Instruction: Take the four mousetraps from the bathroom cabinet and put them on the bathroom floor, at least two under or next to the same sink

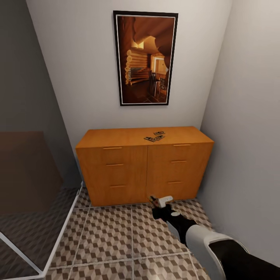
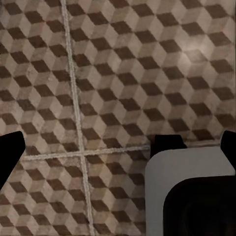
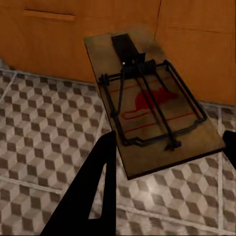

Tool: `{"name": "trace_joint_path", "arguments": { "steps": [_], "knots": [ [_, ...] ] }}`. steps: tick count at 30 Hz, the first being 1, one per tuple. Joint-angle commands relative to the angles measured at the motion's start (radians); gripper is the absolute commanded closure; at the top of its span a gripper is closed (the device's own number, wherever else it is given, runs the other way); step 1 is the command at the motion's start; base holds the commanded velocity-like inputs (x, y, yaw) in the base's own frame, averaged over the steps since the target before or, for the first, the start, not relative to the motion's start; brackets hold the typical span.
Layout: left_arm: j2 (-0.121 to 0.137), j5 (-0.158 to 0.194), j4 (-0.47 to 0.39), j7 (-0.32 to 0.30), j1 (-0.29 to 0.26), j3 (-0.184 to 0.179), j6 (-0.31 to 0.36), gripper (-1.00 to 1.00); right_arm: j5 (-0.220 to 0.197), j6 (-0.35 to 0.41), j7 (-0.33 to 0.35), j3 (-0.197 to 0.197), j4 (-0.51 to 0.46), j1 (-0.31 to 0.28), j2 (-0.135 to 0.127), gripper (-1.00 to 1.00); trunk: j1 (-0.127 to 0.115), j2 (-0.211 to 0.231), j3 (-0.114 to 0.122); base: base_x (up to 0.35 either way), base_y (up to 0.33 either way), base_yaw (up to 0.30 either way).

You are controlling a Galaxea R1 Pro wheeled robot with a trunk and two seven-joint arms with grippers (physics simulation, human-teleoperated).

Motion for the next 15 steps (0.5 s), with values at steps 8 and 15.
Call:
{"name": "trace_joint_path", "arguments": {
  "steps": [8, 15],
  "knots": [
    [-0.006, 0.001, -0.034, 0.000, -0.001, -0.001, -0.004, -1.00, 0.007, -0.266, 0.005, 0.003, 0.002, 0.236, -0.168, 1.00, 0.000, -0.001, -0.001, 0.000, 0.000, 0.000],
    [-0.006, 0.001, -0.036, 0.000, -0.001, -0.001, -0.005, -1.00, 0.004, -0.410, 0.034, 0.003, 0.003, 0.390, -0.240, 1.00, 0.000, -0.001, -0.001, 0.000, 0.000, 0.000]
  ]
}}
